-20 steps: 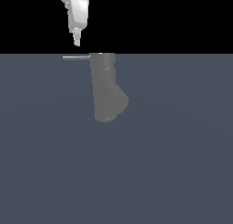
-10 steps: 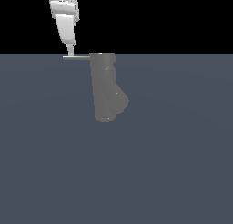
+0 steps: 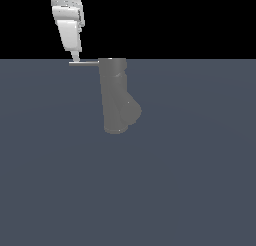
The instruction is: Turn on the faucet by rotating a designated handle.
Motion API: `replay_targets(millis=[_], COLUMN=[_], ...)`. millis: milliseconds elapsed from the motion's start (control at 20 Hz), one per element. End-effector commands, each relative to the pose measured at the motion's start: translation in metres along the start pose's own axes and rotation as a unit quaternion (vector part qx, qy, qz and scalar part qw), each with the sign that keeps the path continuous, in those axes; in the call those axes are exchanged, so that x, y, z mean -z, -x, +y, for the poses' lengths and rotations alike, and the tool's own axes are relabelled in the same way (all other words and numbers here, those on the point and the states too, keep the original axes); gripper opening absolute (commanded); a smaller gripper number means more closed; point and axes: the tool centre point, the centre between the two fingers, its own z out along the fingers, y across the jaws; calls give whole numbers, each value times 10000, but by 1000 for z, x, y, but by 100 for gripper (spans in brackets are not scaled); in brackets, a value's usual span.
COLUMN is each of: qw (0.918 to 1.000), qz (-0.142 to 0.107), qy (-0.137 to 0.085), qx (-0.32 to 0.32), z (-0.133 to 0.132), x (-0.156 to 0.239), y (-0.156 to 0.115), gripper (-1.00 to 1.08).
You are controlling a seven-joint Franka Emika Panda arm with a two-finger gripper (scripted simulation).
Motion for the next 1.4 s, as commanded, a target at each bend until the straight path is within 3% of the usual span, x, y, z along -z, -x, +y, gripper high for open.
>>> replay_targets(millis=[0,1350], qw=[10000,10000], qz=[2,1], qy=[0,-2], qx=[-2,-5], z=[2,66], x=[0,0], y=[0,-4], gripper=[-100,-100])
